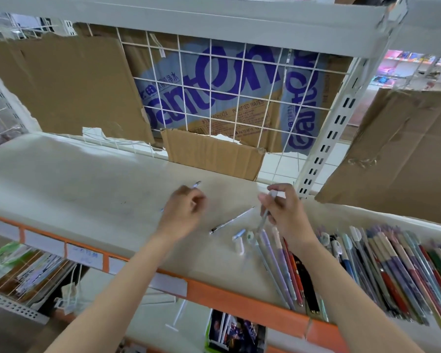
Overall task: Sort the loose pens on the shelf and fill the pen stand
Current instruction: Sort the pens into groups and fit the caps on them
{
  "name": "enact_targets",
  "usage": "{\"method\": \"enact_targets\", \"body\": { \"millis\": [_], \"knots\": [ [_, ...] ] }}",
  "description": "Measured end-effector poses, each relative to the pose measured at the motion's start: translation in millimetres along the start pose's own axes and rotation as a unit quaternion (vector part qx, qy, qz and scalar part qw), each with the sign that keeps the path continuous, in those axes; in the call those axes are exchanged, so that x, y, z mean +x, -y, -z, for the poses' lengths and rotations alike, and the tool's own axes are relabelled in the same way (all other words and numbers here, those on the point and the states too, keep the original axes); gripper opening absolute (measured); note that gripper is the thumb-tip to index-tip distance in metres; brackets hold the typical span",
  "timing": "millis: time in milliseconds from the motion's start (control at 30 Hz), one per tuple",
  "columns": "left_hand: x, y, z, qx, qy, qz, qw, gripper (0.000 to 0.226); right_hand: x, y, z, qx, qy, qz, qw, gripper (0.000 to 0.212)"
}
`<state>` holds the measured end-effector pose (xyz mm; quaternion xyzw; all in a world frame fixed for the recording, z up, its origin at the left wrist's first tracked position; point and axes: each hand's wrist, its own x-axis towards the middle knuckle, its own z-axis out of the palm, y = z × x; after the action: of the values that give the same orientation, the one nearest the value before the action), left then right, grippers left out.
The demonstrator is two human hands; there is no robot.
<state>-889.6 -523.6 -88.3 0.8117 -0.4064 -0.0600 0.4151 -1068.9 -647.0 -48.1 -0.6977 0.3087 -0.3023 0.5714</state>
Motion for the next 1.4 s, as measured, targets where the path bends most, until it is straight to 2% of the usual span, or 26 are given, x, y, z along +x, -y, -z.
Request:
{"method": "enact_targets", "body": {
  "millis": [67,167,233,300,367,433,500,600,633,767,800,900,967,1000,1067,1133,1200,1400],
  "knots": [
    [15,24,3,0.108,-0.061,0.043,0.991,0.019,5,-6,15,-0.192,0.028,0.014,0.981,0.024],
    [23,39,4,0.228,0.009,0.127,0.965,0.038,3,-23,29,-0.417,0.099,0.008,0.904,0.023],
    [22,41,2,0.251,0.038,0.14,0.957,0.037,-1,-31,31,-0.536,0.109,-0.001,0.837,0.025],
    [18,38,-2,0.265,0.044,0.117,0.956,0.03,-4,-33,31,-0.587,0.104,-0.014,0.802,0.032],
    [10,29,-6,0.216,0.046,0.092,0.971,0.025,-5,-31,28,-0.593,0.102,-0.016,0.799,0.034],
    [-2,16,-8,0.098,0.051,0.091,0.99,0.019,-6,-27,24,-0.58,0.113,-0.014,0.807,0.032],
    [-12,6,-10,0.011,0.068,0.112,0.991,0.014,-8,-22,21,-0.58,0.117,-0.015,0.806,0.03],
    [-27,0,-10,-0.018,0.098,0.112,0.989,0.012,-11,-18,17,-0.612,0.101,0.003,0.785,0.027],
    [-31,-2,-10,-0.021,0.102,0.109,0.989,0.013,-12,-19,16,-0.607,0.095,0.014,0.789,0.026],
    [-43,-5,-12,-0.048,0.104,0.088,0.989,0.012,-18,-23,-4,-0.486,0.119,0.066,0.863,0.021],
    [-45,-5,-13,-0.052,0.103,0.078,0.99,0.014,-19,-26,-10,-0.477,0.133,0.064,0.866,0.025],
    [-49,-3,-12,-0.073,0.102,0.059,0.99,0.022,-22,-40,-23,-0.518,0.165,0.074,0.836,0.03],
    [-52,-1,-9,-0.081,0.102,0.05,0.99,0.02,-23,-47,-25,-0.486,0.147,0.13,0.852,0.025],
    [-54,-1,-6,-0.085,0.098,0.047,0.99,0.019,-22,-49,-23,-0.447,0.13,0.145,0.873,0.02],
    [-56,2,-1,-0.1,0.088,0.045,0.99,0.015,-20,-41,-17,-0.308,0.115,0.092,0.94,0.015],
    [-56,5,3,-0.116,0.083,0.048,0.989,0.013,-17,-30,-10,-0.146,0.134,-0.005,0.98,0.016],
    [-58,6,6,-0.126,0.082,0.053,0.987,0.016,-14,-26,-1,-0.092,0.117,-0.036,0.988,0.012],
    [-61,4,6,-0.133,0.097,0.065,0.984,0.017,-11,-22,7,-0.075,0.106,-0.032,0.991,0.02]
  ]
}}
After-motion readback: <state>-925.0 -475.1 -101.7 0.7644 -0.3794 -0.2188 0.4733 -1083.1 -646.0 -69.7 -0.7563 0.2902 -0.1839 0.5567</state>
